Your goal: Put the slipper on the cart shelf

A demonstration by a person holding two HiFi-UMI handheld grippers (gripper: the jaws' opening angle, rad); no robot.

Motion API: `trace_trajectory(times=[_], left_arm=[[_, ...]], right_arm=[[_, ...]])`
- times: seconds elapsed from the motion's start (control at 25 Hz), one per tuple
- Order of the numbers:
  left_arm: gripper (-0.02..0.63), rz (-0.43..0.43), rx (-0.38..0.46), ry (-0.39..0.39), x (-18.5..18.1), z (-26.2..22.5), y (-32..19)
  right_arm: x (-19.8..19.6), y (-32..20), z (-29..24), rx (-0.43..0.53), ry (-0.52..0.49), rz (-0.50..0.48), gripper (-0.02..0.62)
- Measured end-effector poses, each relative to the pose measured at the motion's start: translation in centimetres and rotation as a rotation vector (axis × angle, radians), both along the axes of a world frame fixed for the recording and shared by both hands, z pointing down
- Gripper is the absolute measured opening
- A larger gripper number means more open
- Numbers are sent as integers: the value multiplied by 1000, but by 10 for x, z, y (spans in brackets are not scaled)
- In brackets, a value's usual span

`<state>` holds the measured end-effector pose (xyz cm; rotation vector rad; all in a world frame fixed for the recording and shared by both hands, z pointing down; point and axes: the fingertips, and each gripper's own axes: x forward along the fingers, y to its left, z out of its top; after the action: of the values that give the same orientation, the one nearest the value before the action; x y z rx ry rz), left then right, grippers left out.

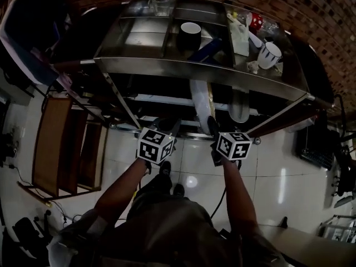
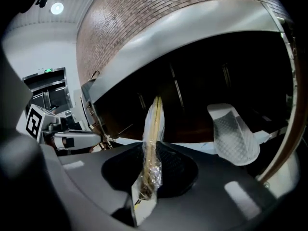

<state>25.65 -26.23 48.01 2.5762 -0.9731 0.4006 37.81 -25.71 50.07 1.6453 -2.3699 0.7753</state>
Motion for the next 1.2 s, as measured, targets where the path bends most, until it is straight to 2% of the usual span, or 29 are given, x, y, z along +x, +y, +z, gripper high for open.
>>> trace_trajectory(times=[0.32, 0.6, 0.76, 0.96, 1.12, 1.2], left_arm=[[8, 79, -46, 15, 2, 14, -55], [8, 148, -66, 15, 3, 22, -81], [8, 152, -73, 24, 2, 21, -89], [8, 135, -68, 40, 4, 19, -94], [8, 127, -64, 34, 3, 22, -92], [8, 117, -64, 24, 1, 24, -90]], right_arm=[[-2, -71, 7, -50, 2, 110, 56], [-7, -105, 19, -80, 0, 192, 57], [0, -108, 29, -101, 11, 240, 62], [10, -114, 37, -95, 63, 251, 69], [19, -118, 44, -94, 103, 256, 90], [22, -119, 50, -103, 139, 252, 120]])
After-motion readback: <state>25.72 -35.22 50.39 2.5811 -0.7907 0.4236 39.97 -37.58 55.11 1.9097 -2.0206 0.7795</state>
